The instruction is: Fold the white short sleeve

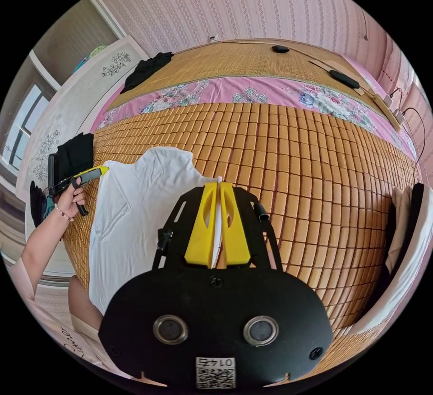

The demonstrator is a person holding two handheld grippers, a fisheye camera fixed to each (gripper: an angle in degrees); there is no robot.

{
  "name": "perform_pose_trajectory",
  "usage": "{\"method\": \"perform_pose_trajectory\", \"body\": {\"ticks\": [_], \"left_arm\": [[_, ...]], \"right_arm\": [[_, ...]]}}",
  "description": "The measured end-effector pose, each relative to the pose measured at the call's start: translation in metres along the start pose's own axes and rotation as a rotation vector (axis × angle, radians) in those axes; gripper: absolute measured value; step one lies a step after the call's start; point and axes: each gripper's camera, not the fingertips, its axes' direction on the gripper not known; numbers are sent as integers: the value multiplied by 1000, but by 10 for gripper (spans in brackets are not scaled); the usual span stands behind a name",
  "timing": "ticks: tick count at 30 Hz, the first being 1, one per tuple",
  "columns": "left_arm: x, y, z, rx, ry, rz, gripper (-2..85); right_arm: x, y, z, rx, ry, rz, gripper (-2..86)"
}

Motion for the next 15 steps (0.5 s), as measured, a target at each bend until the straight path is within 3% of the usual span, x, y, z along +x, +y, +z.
{"method": "perform_pose_trajectory", "body": {"ticks": [5,15], "left_arm": [[25,-6,-46,123,10,26,-10],[102,110,-174,32,86,356,-9]], "right_arm": [[3,5,-41,83,-77,41,4],[-33,161,-183,126,-219,-125,5]]}}
